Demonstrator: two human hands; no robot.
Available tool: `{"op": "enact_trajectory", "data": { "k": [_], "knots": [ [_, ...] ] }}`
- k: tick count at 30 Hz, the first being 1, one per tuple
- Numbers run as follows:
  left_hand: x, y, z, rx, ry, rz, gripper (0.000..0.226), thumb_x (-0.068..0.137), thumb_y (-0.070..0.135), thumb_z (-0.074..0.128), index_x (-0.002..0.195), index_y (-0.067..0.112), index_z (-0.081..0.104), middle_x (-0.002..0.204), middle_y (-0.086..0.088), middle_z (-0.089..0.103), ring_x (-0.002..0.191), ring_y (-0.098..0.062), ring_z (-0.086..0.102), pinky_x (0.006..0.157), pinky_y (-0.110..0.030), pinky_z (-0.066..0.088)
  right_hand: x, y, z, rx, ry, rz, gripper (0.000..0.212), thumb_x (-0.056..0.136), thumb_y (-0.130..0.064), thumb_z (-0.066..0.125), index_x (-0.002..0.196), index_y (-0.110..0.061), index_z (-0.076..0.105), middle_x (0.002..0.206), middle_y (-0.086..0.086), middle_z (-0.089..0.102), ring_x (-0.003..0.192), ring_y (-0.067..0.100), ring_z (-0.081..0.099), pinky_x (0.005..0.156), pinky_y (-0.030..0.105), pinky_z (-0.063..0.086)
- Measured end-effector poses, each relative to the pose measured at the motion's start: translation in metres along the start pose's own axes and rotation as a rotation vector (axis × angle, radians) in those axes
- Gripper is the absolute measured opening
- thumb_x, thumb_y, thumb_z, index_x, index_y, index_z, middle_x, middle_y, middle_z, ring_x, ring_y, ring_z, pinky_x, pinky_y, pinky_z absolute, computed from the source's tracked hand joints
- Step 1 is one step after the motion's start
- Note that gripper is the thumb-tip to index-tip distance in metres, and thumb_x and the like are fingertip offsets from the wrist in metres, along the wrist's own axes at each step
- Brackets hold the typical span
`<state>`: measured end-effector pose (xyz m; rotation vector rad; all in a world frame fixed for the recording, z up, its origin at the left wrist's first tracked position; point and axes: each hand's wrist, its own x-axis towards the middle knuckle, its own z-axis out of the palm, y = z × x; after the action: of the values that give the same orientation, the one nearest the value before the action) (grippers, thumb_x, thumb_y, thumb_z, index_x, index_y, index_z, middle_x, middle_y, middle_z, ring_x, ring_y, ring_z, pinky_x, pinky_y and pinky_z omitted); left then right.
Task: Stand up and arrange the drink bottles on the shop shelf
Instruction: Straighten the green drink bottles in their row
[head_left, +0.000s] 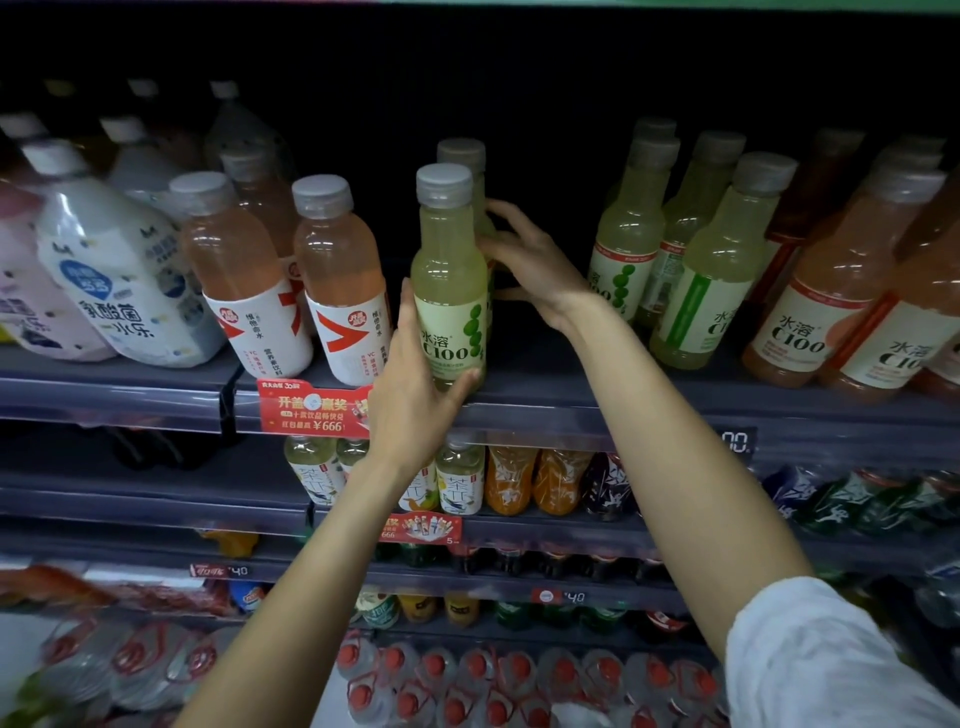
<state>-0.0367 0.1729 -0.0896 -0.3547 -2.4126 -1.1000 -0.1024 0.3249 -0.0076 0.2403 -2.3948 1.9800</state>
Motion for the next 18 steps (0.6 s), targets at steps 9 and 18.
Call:
{"op": "enact_trajectory", "data": {
  "k": [9,18],
  "knots": [
    [-0.018,0.014,-0.009,-0.018,-0.064,-0.041,0.106,0.083,0.025,0.074,0.152,0.010,-0.005,0.155,-0.012,0.024,0.140,-0.022,0.029,0.112,-0.040,0.034,-0.045,0.018,-0.014,-0.148,0.208,-0.203,0.042,0.096,-0.019,0.053,0.136,-0.017,0.043,0.135,0.004,0.050,0.119,0.009,0.049,0.096,0.017,0.042],
    [-0.014,0.086,0.020,-0.314,0.072,0.275,0.039,0.091,0.013,0.062,0.128,0.006,0.049,0.113,-0.003,0.056,0.105,-0.013,0.055,0.089,-0.029,0.049,-0.104,0.062,-0.081,-0.592,0.647,-0.348,0.026,0.089,-0.009,0.052,0.113,-0.004,0.062,0.105,0.006,0.067,0.097,0.020,0.063,0.086,0.038,0.052]
  ]
}}
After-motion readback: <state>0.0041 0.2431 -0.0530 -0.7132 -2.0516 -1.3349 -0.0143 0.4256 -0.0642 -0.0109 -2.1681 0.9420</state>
